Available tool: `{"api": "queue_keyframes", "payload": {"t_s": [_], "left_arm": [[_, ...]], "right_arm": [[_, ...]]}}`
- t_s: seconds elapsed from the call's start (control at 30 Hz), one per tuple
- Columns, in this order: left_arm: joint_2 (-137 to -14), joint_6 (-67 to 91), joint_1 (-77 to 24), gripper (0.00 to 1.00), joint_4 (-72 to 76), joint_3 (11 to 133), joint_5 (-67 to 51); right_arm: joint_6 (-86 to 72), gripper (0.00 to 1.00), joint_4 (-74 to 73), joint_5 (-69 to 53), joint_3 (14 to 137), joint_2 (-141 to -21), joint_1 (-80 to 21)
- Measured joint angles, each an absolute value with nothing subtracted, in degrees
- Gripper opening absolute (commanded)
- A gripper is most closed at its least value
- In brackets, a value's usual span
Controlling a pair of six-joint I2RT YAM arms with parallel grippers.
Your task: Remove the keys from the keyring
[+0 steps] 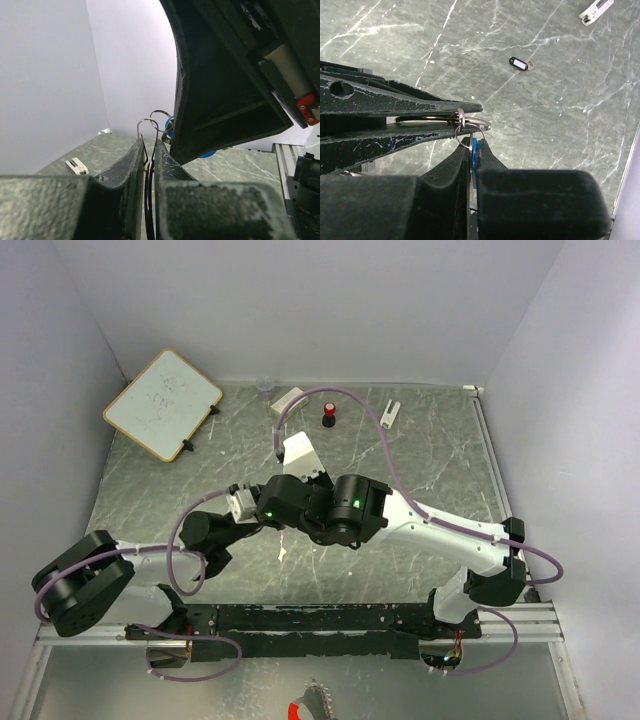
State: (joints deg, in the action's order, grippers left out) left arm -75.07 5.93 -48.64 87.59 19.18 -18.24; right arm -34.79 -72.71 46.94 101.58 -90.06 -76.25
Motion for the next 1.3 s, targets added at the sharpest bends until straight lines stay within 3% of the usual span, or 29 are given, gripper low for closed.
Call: {"api": "queue_keyframes", "payload": {"t_s": [0.17,0.87,1.3], "left_arm": [[-73.2,3.7,-48.6,0.07,87.0,19.0,-18.0],[-66.8,-8.0,-49.3,0.1,75.0,19.2,-19.4],[-54.8,-18.4,-48.7,0.09,45.3,24.9,-28.3]], "right_arm": [[-35.8,0.0,-74.3,47.0,104.0,-90.9,-76.4],[-34.3,0.0,-75.9,47.1,107.9,-91.0,-76.2],[-30.4,0.0,-78.3,45.0,107.6,-91.8,-76.4]]}}
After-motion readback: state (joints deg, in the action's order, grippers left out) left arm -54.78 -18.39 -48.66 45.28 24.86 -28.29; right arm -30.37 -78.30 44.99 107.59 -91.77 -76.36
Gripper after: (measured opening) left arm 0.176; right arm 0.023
